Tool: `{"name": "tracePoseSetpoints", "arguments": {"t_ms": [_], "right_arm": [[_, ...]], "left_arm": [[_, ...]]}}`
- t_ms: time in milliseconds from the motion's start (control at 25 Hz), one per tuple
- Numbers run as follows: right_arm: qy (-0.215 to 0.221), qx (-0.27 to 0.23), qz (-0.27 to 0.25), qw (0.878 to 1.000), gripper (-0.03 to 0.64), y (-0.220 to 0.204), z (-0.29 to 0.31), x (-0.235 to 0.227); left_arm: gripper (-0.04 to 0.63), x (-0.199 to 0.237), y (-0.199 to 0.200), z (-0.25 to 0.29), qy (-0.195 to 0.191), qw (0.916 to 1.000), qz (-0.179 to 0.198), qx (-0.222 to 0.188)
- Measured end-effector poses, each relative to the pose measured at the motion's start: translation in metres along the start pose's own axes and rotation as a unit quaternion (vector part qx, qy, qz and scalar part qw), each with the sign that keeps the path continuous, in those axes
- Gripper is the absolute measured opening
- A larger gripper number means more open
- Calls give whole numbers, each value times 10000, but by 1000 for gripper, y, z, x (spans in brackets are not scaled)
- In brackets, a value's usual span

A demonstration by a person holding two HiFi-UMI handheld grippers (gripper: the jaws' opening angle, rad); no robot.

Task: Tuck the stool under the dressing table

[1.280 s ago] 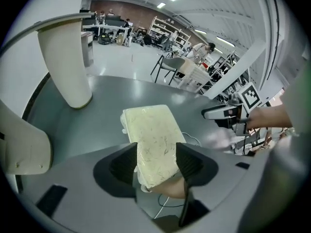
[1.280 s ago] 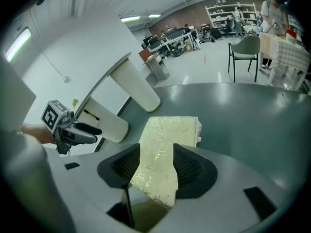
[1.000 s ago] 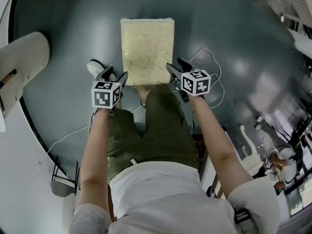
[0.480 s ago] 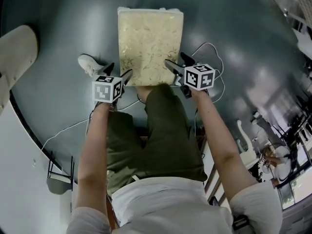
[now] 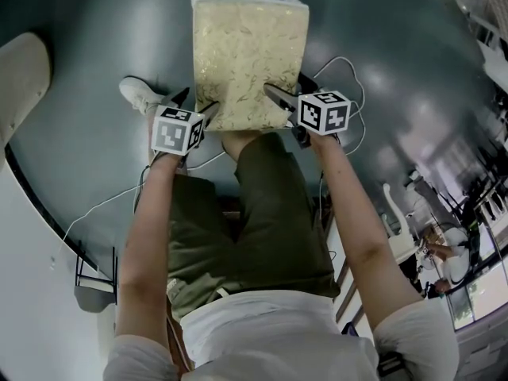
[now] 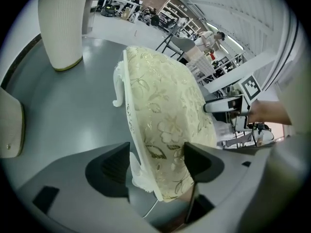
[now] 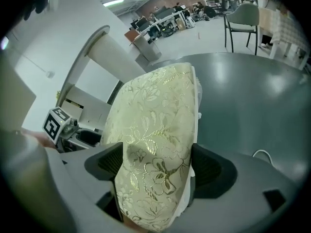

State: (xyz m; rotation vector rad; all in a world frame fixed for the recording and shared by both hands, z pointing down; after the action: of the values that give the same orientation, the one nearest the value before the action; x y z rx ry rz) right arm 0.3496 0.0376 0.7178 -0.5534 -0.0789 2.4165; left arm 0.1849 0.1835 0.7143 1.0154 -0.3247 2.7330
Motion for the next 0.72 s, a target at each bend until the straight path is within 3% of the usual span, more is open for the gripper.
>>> {"name": "tracePoseSetpoints", "arguments": {"t_ms": [280,720], "right_arm": [[-314,50,-36,9995,417,0,2,0],[-324,-73,-325,9989,407,11,-5,7]], "left_arm": [[293,-9,6,4,225,9955,859,334],[281,-16,6,-2,209,9975,657,166]]}}
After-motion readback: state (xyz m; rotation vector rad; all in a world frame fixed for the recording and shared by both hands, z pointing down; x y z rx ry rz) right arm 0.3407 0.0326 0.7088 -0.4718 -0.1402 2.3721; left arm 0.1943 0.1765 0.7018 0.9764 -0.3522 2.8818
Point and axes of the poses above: the fingertips, and each gripper's own axes: z forward along the fingers, x to its left, y out of its top, the point moved 3 cm from there along -z, backward along the fingers, and after that the axes turned 10 degrees about -y, right-handed, at the moved point
